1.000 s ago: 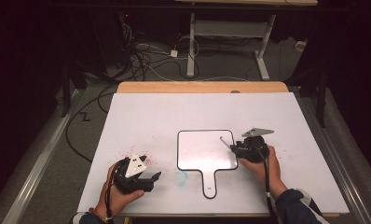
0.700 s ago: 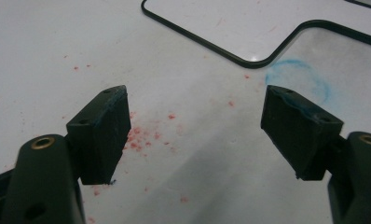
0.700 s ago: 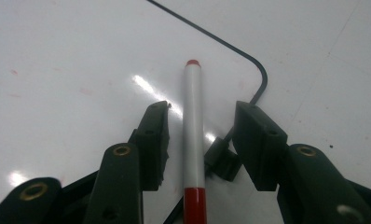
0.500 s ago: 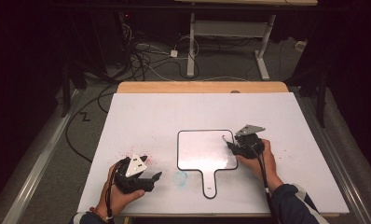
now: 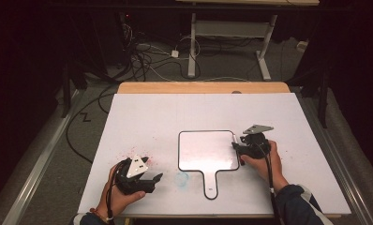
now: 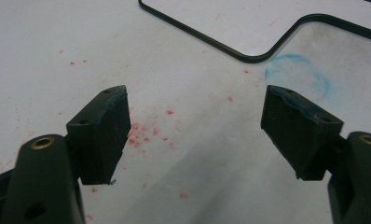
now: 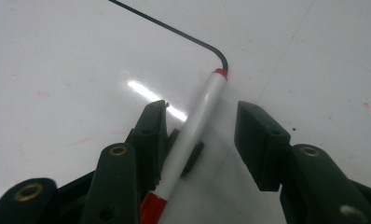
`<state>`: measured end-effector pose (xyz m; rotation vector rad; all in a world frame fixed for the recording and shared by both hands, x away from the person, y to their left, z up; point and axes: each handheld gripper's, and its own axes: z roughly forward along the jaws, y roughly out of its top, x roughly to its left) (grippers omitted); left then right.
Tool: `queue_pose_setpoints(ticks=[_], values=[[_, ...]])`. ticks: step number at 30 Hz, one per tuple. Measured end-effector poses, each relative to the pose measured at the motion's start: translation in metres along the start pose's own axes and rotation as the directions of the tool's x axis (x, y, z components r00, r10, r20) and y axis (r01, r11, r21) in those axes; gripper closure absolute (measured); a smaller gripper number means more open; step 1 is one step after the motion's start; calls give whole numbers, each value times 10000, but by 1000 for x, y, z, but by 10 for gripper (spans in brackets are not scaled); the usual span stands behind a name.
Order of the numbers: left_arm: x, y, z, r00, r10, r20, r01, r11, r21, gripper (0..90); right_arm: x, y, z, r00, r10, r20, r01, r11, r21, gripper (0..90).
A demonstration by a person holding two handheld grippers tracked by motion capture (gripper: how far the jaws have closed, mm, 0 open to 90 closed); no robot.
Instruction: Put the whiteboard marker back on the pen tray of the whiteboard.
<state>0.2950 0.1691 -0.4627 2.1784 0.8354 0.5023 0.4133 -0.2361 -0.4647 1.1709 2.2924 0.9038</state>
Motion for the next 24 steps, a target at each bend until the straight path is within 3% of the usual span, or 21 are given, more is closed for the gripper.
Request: queue_pose_setpoints(ticks=[6, 17, 21, 24], values=[[0, 0, 0, 10000, 21, 7, -21, 10000, 5, 228, -4, -1, -4, 9999, 81, -73, -84, 9994, -327, 546], [-1, 1, 0, 10000, 62, 73, -62, 10000, 11, 227, -7, -3, -2, 9989, 258, -394, -263, 9996, -136, 570], [-1, 1, 0, 10000, 7, 81, -6, 10000, -49, 226, -8, -4, -3, 9987, 286, -426, -292, 9995, -141, 528], [0, 1, 0, 10000, -3, 27, 3, 10000, -87, 219, -10, -3, -9, 9982, 233, -546, -268, 9976, -642, 504]])
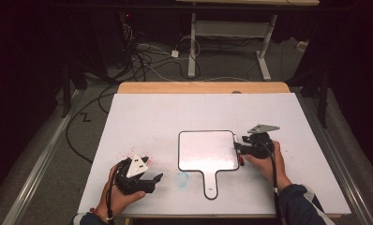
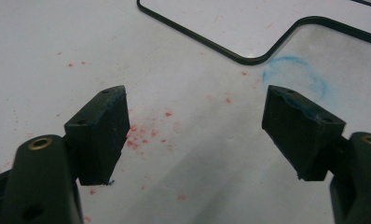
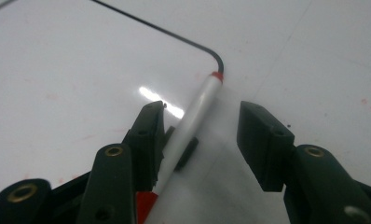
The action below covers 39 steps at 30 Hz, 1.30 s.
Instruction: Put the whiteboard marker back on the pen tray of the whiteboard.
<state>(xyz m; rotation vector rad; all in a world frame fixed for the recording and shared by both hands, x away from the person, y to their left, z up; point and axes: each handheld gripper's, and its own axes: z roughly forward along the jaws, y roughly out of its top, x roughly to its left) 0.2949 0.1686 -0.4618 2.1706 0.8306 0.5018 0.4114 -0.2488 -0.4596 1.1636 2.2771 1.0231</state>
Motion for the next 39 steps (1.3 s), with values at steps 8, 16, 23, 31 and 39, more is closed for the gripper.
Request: queue_pose_setpoints(ticks=[8, 16, 23, 31, 39], values=[[2, 0, -1, 9999, 2, -151, -6, 9997, -247, 210, 10, 5, -39, 9897, -1425, 133, 1428, 9763, -1628, 395], [2, 0, 0, 9990, 175, -422, -189, 9993, -336, 208, 14, -15, -87, 9743, -2178, 571, 2250, 9319, -2847, 315], [1, -2, 1, 9974, 355, -634, -374, 9989, -283, 206, 8, -44, -114, 9760, -1885, 1089, 2137, 9248, -3148, 263], [-2, -2, 1, 9940, 749, -796, -791, 9956, -511, 206, 2, -78, -121, 9782, -1392, 1541, 1811, 9349, -3053, 238], [-2, -5, 0, 9949, 668, -761, -701, 9967, -416, 201, 5, -81, -123, 9759, -1347, 1719, 1818, 9373, -2975, 238]])
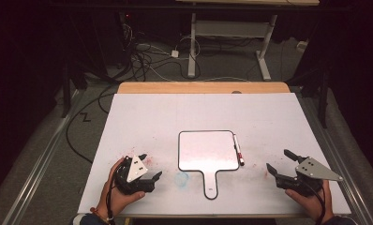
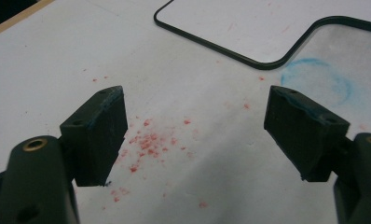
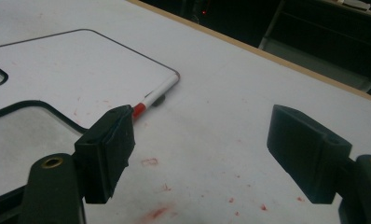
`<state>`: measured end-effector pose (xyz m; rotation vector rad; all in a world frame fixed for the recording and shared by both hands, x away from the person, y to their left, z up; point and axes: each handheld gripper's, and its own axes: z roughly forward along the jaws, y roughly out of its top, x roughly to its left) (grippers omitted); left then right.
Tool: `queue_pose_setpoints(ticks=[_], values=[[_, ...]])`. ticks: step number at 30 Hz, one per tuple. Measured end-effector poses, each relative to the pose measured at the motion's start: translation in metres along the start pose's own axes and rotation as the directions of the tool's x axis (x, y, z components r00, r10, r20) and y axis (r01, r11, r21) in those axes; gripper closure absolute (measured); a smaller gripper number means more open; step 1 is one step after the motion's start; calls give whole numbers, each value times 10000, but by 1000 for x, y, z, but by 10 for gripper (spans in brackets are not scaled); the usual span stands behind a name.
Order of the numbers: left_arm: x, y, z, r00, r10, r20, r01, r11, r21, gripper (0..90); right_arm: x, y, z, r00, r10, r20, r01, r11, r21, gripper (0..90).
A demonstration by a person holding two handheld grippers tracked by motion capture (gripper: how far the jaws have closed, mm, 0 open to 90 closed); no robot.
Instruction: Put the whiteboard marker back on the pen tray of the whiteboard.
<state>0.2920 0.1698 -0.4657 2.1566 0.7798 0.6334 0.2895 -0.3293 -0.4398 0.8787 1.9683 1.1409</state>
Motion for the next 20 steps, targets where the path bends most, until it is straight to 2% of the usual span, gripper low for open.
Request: queue_pose_setpoints(ticks=[3, 4, 8, 11, 13, 15, 16, 20], values=[[1, 1, 0, 10000, 67, -30, -67, 10000, -66, 196, 2, 0, 3, 9999, -116, -50, 116, 9999, 35, 239], [1, 1, 1, 10000, -3, -41, 3, 10000, 45, 195, 2, 0, 3, 9998, -177, -80, 178, 9998, 44, 241], [0, 1, 3, 10000, 19, -9, -18, 9999, 109, 196, 2, -2, 3, 9999, -122, -118, 123, 9999, 99, 243], [1, 2, 4, 9999, 111, -31, -111, 9999, 88, 195, 1, -1, 2, 9999, -155, -78, 155, 9999, 7, 246], [0, 2, 4, 10000, 11, 56, -11, 9999, 134, 195, 1, -1, 2, 9998, -168, -57, 168, 9999, 22, 246], [1, 2, 5, 9999, 129, -17, -128, 9998, 127, 195, 2, -1, 2, 9998, -195, -38, 195, 9998, 43, 246], [0, 2, 6, 10000, 28, 75, -29, 9998, 178, 195, 2, -2, 2, 9997, -248, -5, 248, 9997, 49, 247], [0, 3, 8, 9999, 36, 97, -38, 9998, 191, 195, 2, -2, 2, 9995, -318, 14, 318, 9995, 88, 247]])
